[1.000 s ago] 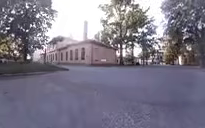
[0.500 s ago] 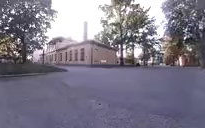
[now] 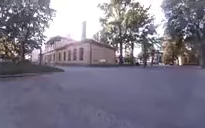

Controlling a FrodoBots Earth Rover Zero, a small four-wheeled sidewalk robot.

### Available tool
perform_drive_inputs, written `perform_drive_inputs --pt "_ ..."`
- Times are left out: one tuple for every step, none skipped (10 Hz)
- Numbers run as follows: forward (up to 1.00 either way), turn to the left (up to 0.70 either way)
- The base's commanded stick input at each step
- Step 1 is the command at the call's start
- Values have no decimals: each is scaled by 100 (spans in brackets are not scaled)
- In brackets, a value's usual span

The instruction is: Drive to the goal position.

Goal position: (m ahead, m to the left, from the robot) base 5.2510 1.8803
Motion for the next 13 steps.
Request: perform_drive_inputs --pt "70 0" --pt "70 0" --pt "70 0" --pt "70 0" --pt "70 0" --pt "70 0" --pt "70 0" --pt "70 0" --pt "70 0" --pt "70 0" --pt "70 0" --pt "70 0" --pt "70 0"
